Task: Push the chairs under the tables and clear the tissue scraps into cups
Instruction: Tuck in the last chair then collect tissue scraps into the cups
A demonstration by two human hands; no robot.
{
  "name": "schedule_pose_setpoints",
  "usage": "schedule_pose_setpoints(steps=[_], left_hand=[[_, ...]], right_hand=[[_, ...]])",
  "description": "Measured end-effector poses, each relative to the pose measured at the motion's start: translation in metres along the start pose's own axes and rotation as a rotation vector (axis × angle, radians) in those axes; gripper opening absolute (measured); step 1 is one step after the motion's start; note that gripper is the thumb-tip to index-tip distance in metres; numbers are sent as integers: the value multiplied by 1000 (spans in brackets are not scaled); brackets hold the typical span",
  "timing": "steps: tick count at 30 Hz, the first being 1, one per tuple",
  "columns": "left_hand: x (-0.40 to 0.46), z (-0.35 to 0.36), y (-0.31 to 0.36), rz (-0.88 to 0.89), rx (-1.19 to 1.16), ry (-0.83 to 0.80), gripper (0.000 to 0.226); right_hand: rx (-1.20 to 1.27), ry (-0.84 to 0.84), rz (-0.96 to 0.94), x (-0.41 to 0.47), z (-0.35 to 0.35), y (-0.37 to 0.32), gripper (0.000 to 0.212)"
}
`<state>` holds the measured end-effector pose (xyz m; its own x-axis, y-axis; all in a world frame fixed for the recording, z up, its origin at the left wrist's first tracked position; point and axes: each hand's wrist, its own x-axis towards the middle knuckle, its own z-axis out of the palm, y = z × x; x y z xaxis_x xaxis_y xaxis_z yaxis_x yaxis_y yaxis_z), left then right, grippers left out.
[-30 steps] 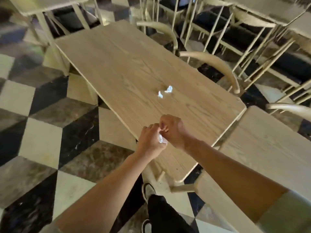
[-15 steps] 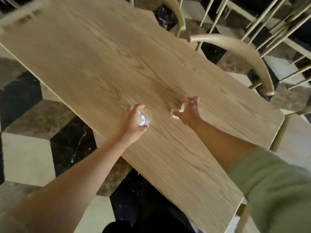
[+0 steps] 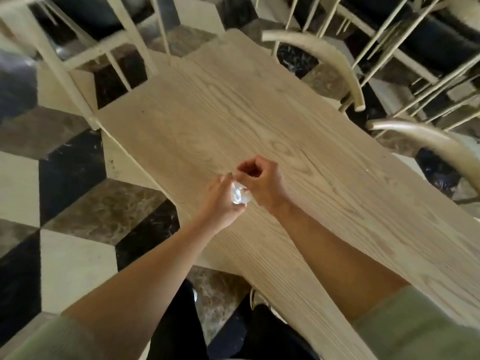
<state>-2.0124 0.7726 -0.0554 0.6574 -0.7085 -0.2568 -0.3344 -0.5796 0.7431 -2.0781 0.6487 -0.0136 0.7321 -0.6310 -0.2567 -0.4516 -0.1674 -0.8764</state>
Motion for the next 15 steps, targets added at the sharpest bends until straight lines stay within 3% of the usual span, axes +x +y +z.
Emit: schedule_pose_setpoints(steps=[5, 8, 10, 15], left_hand=[[31, -104, -71, 10, -124, 25, 51], [43, -146, -102, 32, -126, 33, 42], [58, -160, -111, 75, -74, -7, 36], [85, -146, -98, 244, 56, -114, 46]], right_hand=[[-212, -56, -52, 38, 102, -67, 9], [-342, -181, -113, 45, 140, -92, 17], [-346, -171, -128, 46, 151, -101, 19], [-400, -78, -108, 51, 136, -82, 12]])
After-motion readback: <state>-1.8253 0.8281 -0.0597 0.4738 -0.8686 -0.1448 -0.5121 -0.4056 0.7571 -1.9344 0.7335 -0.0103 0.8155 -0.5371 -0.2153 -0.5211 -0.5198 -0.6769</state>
